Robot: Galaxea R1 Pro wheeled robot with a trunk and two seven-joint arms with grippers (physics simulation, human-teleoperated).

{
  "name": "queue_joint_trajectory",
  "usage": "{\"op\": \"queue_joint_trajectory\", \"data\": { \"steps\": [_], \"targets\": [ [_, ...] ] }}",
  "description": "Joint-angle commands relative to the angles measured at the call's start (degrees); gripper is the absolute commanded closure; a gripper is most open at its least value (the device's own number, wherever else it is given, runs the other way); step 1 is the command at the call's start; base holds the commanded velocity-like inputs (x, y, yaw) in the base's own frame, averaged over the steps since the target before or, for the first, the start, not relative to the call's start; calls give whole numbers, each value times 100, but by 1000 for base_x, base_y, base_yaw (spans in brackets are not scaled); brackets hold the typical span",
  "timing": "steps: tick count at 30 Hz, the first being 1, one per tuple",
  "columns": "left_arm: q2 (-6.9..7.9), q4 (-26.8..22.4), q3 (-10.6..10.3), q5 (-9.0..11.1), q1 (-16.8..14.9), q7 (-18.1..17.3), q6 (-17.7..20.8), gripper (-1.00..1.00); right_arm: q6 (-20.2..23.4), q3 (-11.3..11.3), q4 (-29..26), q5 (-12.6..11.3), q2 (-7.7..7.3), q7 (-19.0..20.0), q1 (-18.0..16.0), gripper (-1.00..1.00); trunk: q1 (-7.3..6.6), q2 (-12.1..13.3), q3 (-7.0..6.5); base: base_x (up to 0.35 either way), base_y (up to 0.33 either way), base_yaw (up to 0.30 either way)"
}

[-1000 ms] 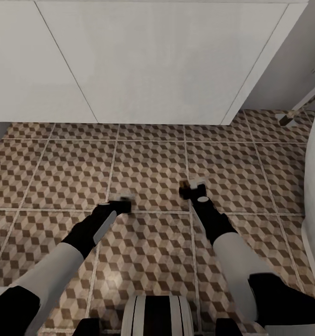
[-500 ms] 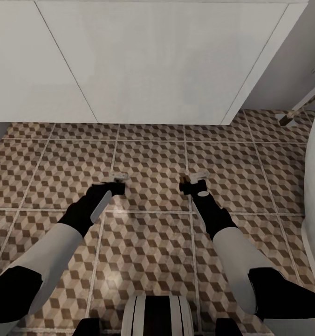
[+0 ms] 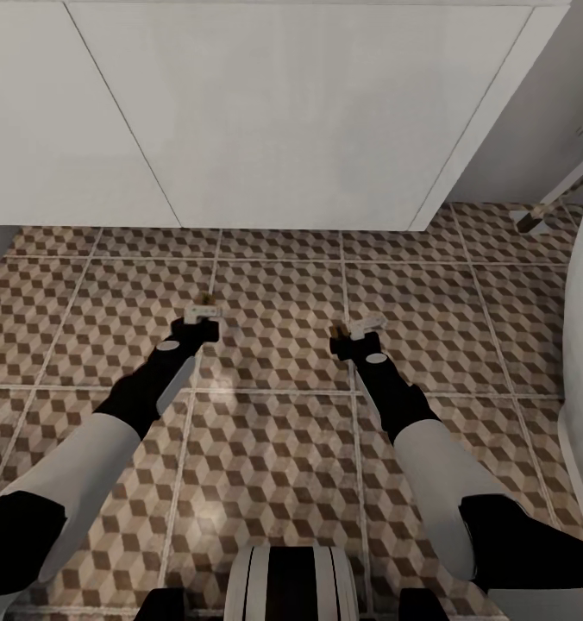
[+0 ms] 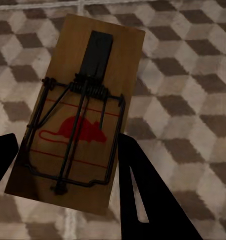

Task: Take the four mousetraps from the cabinet in the bathroom and place them on the bathroom floor. Make sure all four end up on the same floor surface, and ensure that at least two of them are either under or directly next to the same bathroom sink.

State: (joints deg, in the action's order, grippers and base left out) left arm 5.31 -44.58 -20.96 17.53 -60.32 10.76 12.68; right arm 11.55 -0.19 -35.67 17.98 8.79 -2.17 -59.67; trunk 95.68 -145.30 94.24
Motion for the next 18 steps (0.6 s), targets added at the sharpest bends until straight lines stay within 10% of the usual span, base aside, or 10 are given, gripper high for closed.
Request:
{"op": "queue_joint_trajectory", "data": {
  "steps": [1, 18],
  "targets": [
    [10, 39, -42, 58, -2, 59, -78, 100, 31, -2, -3, 32, 2, -4, -1, 100, -1, -1, 3, 0, 0, 0],
    [13, 404, -42, 57, 19, 75, -485, 100, -89, 6, 19, 30, 5, -3, -1, 100, -1, -1, 3, 0, 0, 0]
  ]
}}
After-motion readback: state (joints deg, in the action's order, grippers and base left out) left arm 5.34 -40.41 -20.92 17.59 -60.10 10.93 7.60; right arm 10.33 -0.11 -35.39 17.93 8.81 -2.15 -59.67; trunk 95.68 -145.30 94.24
